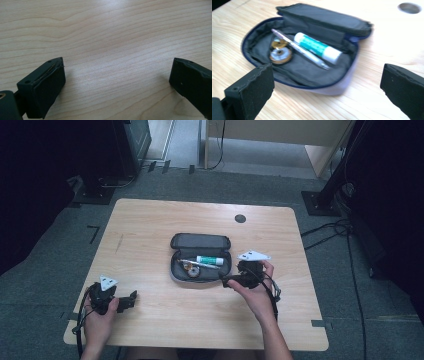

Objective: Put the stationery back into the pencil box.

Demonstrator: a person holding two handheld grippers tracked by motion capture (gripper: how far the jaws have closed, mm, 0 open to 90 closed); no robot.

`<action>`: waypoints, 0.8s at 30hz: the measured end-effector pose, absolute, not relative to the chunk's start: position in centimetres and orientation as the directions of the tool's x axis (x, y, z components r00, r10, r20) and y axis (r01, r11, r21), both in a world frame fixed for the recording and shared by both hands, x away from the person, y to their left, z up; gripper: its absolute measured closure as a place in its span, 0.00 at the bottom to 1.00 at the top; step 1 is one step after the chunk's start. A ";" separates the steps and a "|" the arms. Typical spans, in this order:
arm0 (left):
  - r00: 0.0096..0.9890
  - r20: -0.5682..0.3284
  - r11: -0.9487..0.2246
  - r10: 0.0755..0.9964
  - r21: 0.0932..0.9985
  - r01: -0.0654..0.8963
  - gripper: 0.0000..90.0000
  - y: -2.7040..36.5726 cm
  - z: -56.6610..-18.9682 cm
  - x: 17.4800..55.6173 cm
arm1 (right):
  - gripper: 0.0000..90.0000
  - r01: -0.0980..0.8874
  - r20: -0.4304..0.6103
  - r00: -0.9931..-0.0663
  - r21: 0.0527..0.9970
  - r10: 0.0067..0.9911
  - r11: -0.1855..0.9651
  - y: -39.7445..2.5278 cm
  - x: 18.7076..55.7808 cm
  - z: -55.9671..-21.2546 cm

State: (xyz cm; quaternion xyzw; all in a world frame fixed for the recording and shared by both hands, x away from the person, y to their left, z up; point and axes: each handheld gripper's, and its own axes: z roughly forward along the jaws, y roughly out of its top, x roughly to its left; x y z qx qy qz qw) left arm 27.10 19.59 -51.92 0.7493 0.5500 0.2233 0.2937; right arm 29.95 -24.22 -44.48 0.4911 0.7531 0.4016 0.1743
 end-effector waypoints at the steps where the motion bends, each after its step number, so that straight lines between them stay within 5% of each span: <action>1: 0.295 0.012 -0.222 0.955 0.686 0.693 0.01 19.6 -51.9 27.1 | 0.00 0.593 0.128 -0.451 0.783 0.883 0.189 -24.6 29.7 -44.4; 24: 0.295 0.011 -0.222 0.956 0.686 0.693 0.01 19.6 -51.9 27.1 | 0.00 0.642 0.097 -0.262 0.760 0.960 0.098 -33.9 24.7 -48.0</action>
